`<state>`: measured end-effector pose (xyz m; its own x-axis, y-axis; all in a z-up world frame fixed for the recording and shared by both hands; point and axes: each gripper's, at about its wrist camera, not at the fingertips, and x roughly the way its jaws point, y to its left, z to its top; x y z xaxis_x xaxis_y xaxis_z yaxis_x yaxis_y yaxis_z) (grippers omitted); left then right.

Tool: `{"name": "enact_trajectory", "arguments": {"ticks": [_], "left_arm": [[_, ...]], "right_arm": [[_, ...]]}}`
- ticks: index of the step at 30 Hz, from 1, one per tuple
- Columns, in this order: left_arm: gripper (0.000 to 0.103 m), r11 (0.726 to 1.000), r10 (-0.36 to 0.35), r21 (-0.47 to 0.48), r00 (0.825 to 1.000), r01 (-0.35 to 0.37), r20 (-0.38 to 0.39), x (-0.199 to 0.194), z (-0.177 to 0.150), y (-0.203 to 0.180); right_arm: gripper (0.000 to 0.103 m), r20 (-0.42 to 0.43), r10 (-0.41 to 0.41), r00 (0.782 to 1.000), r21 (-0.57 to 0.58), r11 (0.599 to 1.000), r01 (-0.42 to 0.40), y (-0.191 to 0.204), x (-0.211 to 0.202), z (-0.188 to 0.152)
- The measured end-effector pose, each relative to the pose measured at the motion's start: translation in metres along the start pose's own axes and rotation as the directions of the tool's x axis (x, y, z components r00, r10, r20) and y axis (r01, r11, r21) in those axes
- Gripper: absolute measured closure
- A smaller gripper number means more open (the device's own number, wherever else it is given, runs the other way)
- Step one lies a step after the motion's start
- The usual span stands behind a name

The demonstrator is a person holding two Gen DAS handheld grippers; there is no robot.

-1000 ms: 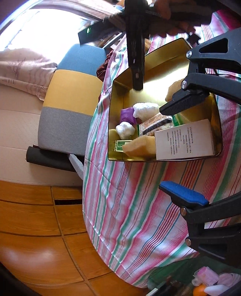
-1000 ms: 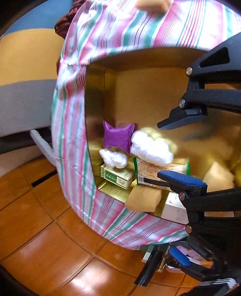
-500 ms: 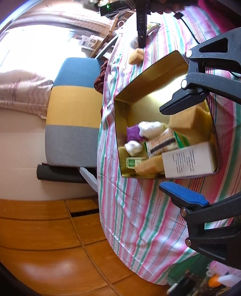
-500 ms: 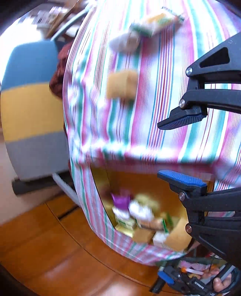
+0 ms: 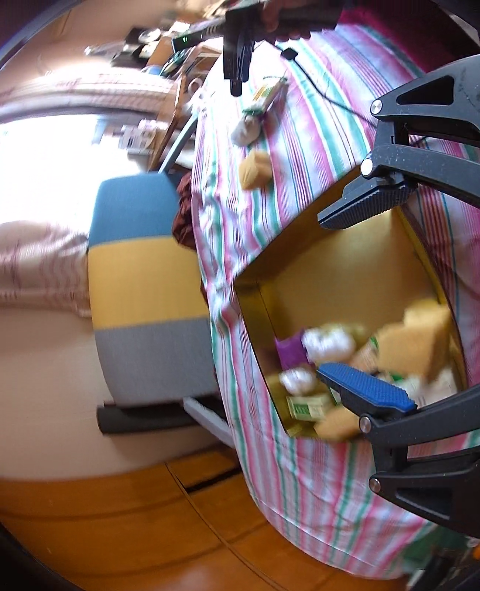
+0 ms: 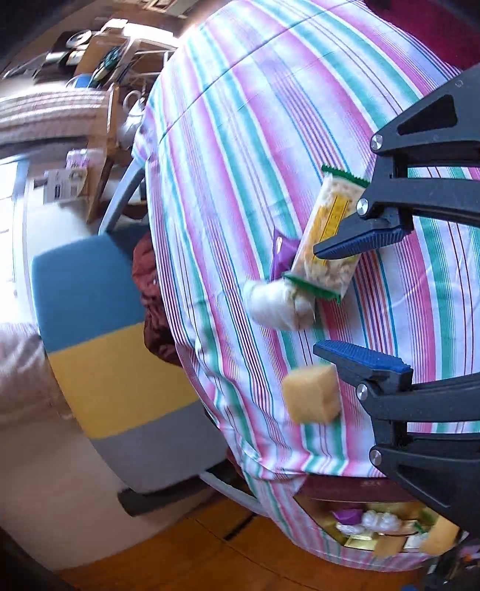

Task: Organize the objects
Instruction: 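Move the right tool to the cracker packet while the left tool heads to the yellow sponge, then grasp the yellow sponge with the left tool while the right tool grasps the WEIDAN cracker packet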

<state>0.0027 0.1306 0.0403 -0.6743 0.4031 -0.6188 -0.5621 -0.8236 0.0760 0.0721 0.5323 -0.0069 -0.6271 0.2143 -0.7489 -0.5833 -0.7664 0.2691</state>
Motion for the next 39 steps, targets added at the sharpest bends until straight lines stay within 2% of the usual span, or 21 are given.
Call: {"name": "enact_trajectory", "arguments": {"ticks": [2, 3, 5, 9, 16, 21, 25, 29, 34, 37, 39], "left_arm": [[0.027, 0.999, -0.032, 0.029, 0.999, 0.032, -0.011, 0.009, 0.008, -0.018], [0.027, 0.998, -0.045, 0.039, 0.999, 0.045, -0.015, 0.013, 0.011, -0.025], [0.027, 0.995, -0.078, 0.063, 0.997, 0.079, -0.030, 0.024, 0.019, -0.044], [0.027, 0.985, -0.129, 0.102, 0.989, 0.136, -0.070, 0.048, 0.032, -0.076], [0.027, 0.972, -0.208, 0.068, 0.959, 0.225, -0.192, 0.104, 0.057, -0.118], [0.022, 0.974, -0.188, 0.077, 0.948, 0.214, -0.255, 0.147, 0.071, -0.145], [0.019, 0.967, -0.247, -0.016, 0.912, 0.256, -0.328, 0.184, 0.081, -0.154], [0.018, 0.968, -0.246, -0.039, 0.900, 0.249, -0.359, 0.213, 0.088, -0.163], [0.014, 0.971, -0.237, -0.069, 0.898, 0.228, -0.372, 0.241, 0.099, -0.172], [0.014, 0.968, -0.249, -0.115, 0.889, 0.221, -0.385, 0.260, 0.102, -0.176], [0.013, 0.968, -0.249, -0.127, 0.891, 0.216, -0.380, 0.269, 0.106, -0.179]], "right_arm": [[0.057, -0.029, -0.003, 1.000, 0.089, 0.996, 0.005, -0.018, 0.006, 0.003], [0.057, -0.017, 0.010, 1.000, 0.122, 0.993, -0.008, -0.024, 0.004, 0.005], [0.057, 0.004, 0.007, 1.000, 0.144, 0.990, -0.007, -0.030, 0.000, 0.007], [0.057, -0.012, 0.032, 0.999, 0.186, 0.982, -0.029, -0.036, 0.000, 0.006], [0.057, -0.010, 0.036, 0.999, 0.255, 0.966, -0.033, -0.048, -0.004, 0.004], [0.057, 0.034, 0.041, 0.999, 0.391, 0.919, -0.051, -0.077, -0.012, 0.003], [0.057, 0.035, 0.056, 0.998, 0.455, 0.888, -0.066, -0.091, -0.011, 0.002], [0.057, 0.016, 0.073, 0.997, 0.445, 0.893, -0.072, -0.088, -0.006, 0.003], [0.057, -0.009, 0.085, 0.996, 0.424, 0.903, -0.073, -0.082, 0.000, 0.003], [0.057, -0.017, 0.086, 0.996, 0.415, 0.907, -0.071, -0.079, 0.002, 0.003], [0.057, -0.022, 0.084, 0.996, 0.404, 0.912, -0.068, -0.077, 0.004, 0.003]]}}
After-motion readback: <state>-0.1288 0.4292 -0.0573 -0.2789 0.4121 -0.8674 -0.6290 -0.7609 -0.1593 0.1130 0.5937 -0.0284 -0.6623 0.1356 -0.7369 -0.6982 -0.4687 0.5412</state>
